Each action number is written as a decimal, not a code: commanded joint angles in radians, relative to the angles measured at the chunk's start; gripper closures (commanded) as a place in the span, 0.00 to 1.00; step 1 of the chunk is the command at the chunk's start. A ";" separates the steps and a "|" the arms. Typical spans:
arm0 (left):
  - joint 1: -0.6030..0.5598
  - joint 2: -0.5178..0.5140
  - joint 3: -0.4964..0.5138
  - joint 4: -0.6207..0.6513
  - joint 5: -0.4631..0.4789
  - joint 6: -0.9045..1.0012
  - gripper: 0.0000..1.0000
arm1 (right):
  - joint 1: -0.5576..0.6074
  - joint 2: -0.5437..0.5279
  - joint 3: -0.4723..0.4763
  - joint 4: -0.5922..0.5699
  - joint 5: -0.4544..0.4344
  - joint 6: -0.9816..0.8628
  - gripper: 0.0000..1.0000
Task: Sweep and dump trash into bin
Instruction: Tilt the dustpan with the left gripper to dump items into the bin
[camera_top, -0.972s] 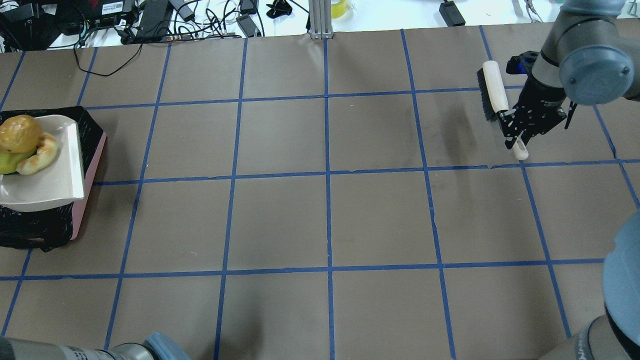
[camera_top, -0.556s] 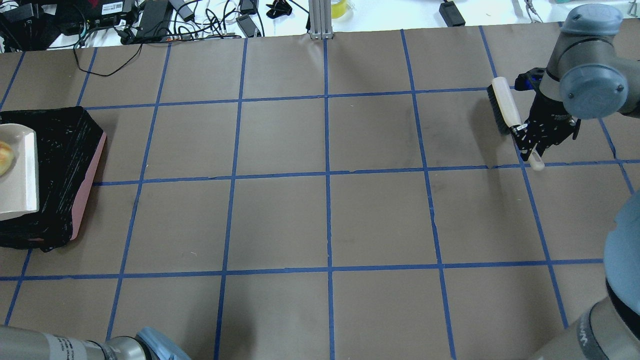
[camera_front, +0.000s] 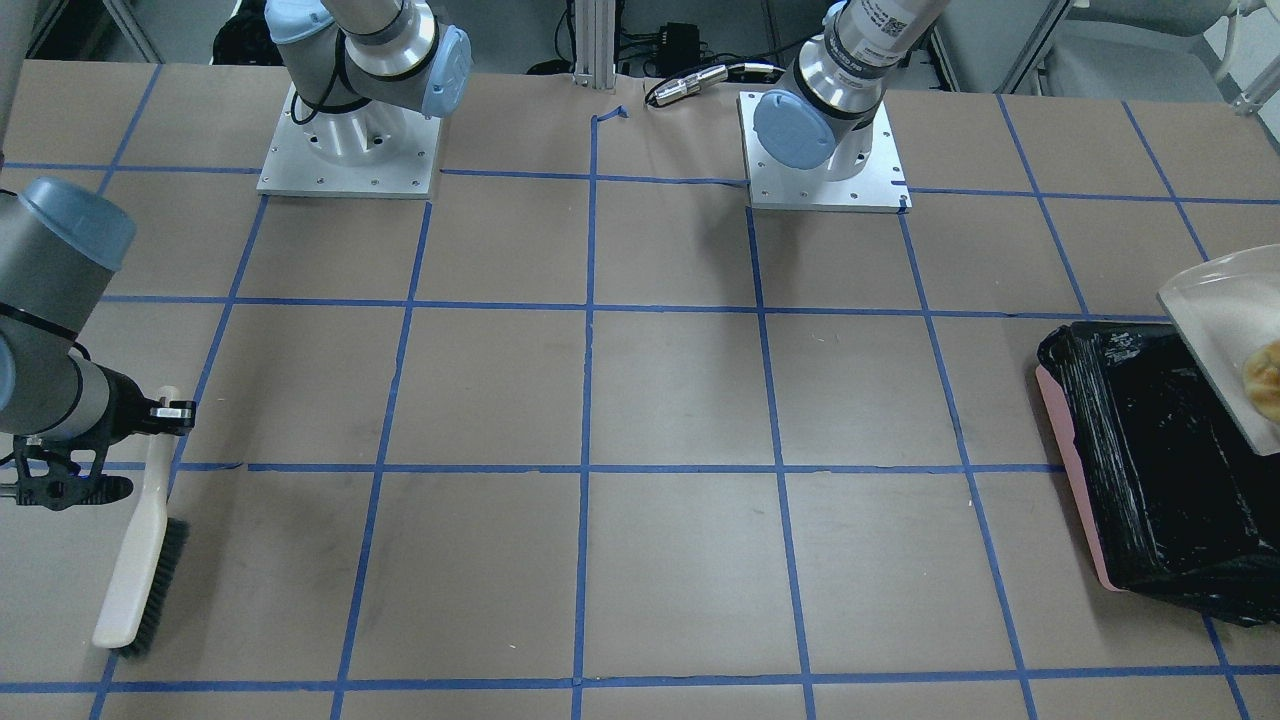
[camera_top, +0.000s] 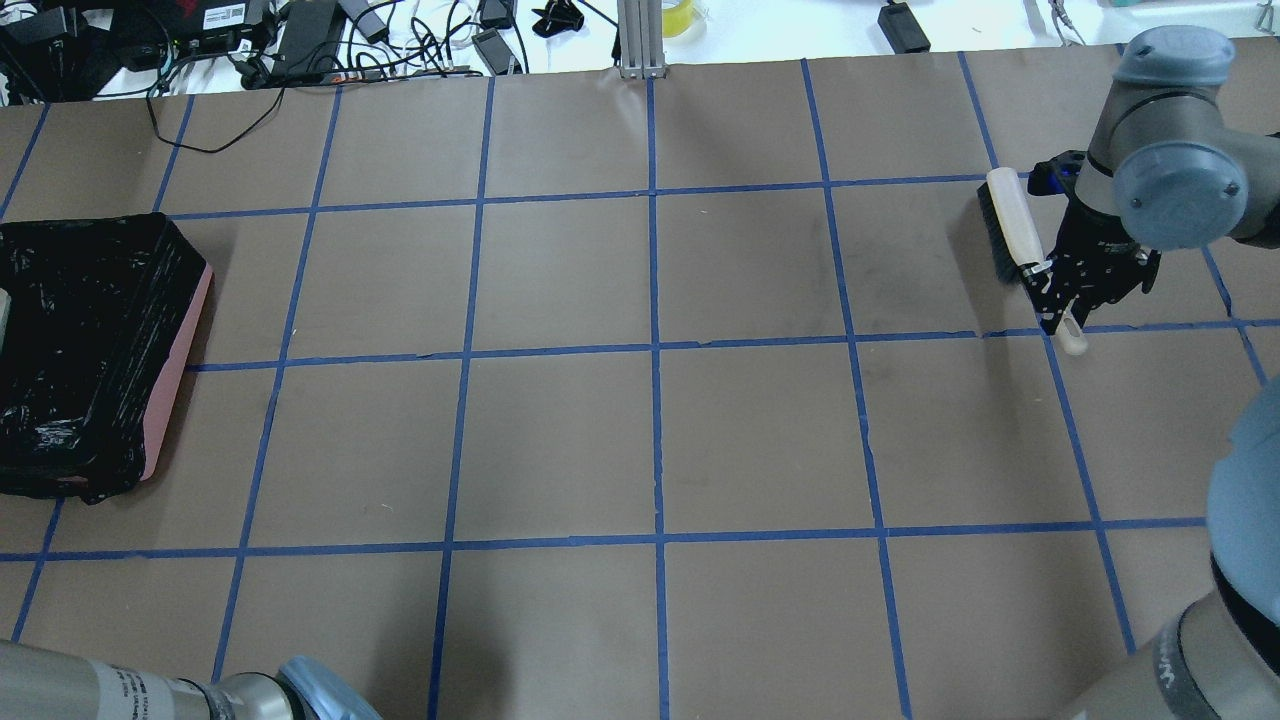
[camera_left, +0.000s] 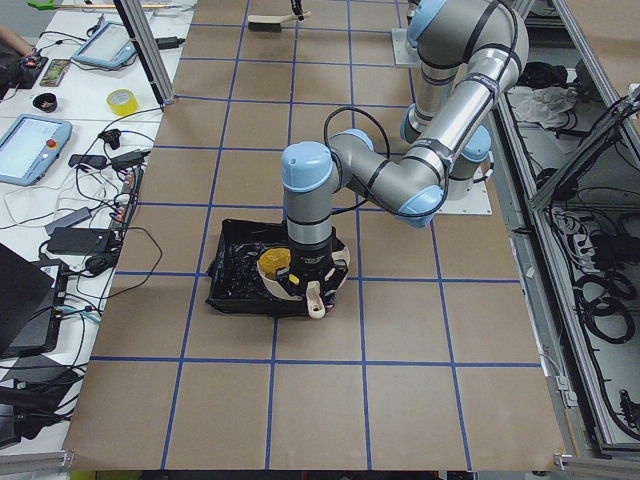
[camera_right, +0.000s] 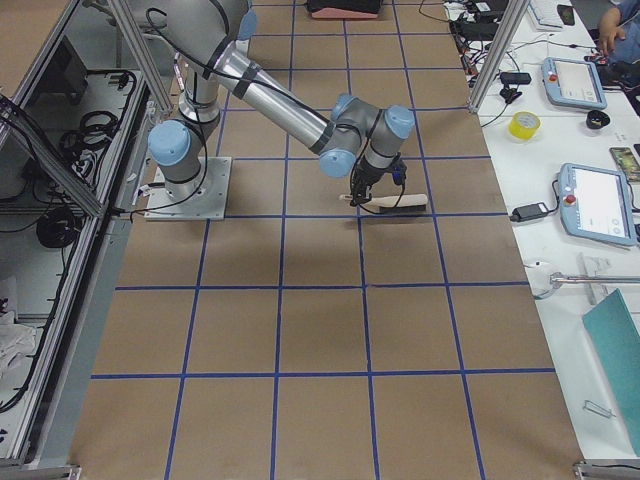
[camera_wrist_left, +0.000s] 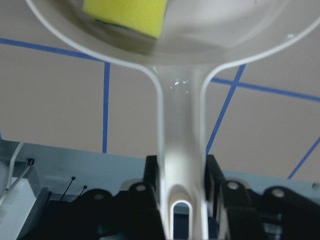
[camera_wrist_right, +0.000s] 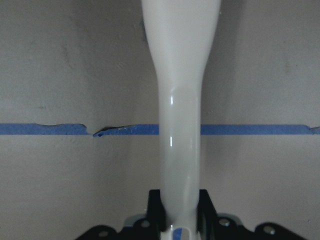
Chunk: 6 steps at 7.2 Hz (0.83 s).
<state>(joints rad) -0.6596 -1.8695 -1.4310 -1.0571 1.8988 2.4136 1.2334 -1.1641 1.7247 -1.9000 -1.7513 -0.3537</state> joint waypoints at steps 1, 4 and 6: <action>-0.107 0.007 -0.017 0.136 0.129 0.079 1.00 | 0.000 -0.003 -0.004 0.001 -0.002 0.002 0.41; -0.169 0.042 -0.156 0.435 0.178 0.105 1.00 | 0.004 -0.057 -0.019 0.007 -0.014 -0.005 0.01; -0.227 0.084 -0.238 0.537 0.239 0.098 1.00 | 0.032 -0.173 -0.017 0.019 -0.002 -0.005 0.01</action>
<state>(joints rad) -0.8484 -1.8096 -1.6167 -0.5938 2.0966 2.5148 1.2487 -1.2738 1.7076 -1.8869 -1.7598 -0.3587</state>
